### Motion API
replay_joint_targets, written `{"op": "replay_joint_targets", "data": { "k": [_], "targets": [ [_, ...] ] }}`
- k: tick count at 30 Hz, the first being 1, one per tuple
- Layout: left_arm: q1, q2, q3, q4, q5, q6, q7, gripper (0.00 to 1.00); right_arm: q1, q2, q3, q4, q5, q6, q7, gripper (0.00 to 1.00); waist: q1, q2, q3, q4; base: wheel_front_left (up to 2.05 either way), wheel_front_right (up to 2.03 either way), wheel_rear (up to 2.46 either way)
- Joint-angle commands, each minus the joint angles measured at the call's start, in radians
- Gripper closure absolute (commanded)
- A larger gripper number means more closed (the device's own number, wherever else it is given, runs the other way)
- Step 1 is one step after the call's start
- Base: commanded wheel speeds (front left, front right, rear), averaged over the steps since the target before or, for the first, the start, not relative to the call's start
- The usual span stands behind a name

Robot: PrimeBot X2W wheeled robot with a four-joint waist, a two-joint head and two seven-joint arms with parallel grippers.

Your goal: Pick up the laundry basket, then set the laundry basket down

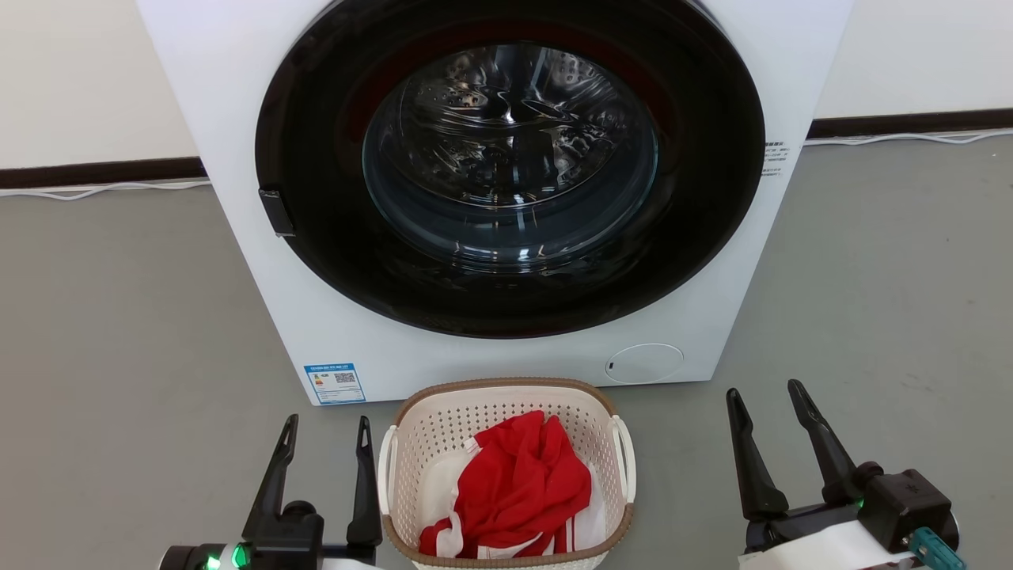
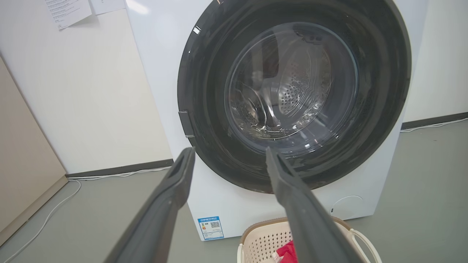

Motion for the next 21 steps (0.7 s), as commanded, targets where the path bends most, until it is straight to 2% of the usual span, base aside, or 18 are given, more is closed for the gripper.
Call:
{"op": "replay_joint_targets", "data": {
  "k": [1, 13, 21],
  "targets": [
    [-0.02, -0.003, 0.037, -0.02, 0.007, -0.003, -0.006, 0.0, -0.017, -0.009, 0.022, -0.032, -0.009, 0.007, -0.012, 0.0, 0.0, 0.0, 0.0, 0.0, 0.0, 0.0, 0.0],
    [-0.019, -0.015, 0.055, -0.018, 0.011, -0.018, -0.006, 0.0, -0.018, -0.009, 0.015, -0.032, 0.005, 0.007, -0.012, 0.0, 0.0, 0.0, 0.017, 0.0, 0.0, 0.0, 0.0],
    [-0.069, -0.03, 0.069, -0.011, -0.001, -0.037, -0.006, 0.0, -0.066, -0.009, 0.004, -0.017, 0.011, 0.007, -0.012, 0.0, 0.0, 0.0, 0.105, 0.008, 0.0, 0.0, 0.0]
  ]
}}
